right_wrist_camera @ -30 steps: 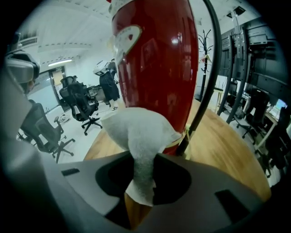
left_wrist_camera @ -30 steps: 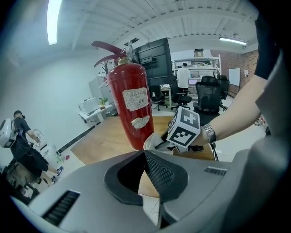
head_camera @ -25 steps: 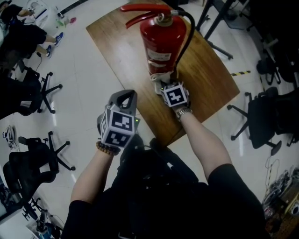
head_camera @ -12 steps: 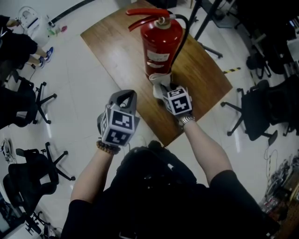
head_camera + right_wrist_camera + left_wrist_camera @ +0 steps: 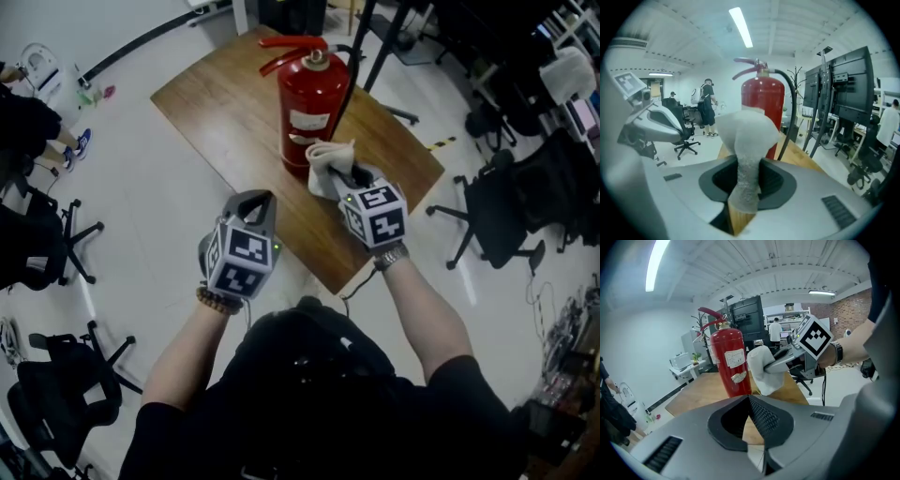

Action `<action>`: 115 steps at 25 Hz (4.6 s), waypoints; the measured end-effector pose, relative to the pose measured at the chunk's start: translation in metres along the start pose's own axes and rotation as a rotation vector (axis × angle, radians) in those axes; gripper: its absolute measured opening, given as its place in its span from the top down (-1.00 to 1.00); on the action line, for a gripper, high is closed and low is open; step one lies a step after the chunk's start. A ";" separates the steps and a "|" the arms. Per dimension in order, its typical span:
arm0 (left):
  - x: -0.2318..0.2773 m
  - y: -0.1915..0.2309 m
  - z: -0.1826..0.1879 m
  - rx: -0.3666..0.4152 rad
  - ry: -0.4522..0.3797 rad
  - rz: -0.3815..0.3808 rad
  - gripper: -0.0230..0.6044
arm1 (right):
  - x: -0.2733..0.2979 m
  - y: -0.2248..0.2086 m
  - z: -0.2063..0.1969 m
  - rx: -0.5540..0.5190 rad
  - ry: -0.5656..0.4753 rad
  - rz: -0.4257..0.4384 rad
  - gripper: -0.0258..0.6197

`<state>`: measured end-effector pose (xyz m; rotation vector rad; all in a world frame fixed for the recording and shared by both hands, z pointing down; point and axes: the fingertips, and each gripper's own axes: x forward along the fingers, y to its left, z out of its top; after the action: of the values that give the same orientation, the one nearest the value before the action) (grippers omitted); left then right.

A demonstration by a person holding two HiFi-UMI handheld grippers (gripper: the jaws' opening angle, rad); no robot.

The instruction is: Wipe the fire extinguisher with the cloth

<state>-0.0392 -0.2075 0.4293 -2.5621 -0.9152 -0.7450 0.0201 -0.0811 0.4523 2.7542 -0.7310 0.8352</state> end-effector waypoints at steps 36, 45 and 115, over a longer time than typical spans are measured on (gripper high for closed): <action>0.025 -0.011 0.048 -0.154 0.027 0.311 0.93 | -0.024 -0.053 0.196 -0.264 -0.289 0.268 0.56; 0.043 -0.018 0.051 -0.173 0.055 0.352 0.93 | -0.022 -0.056 0.180 -0.294 -0.292 0.360 0.57; 0.049 -0.022 0.019 -0.228 0.141 0.343 0.93 | 0.132 -0.056 -0.074 -0.351 0.180 0.283 0.56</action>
<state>-0.0147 -0.1584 0.4443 -2.7150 -0.3497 -0.9526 0.1083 -0.0640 0.5864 2.2667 -1.1262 0.8926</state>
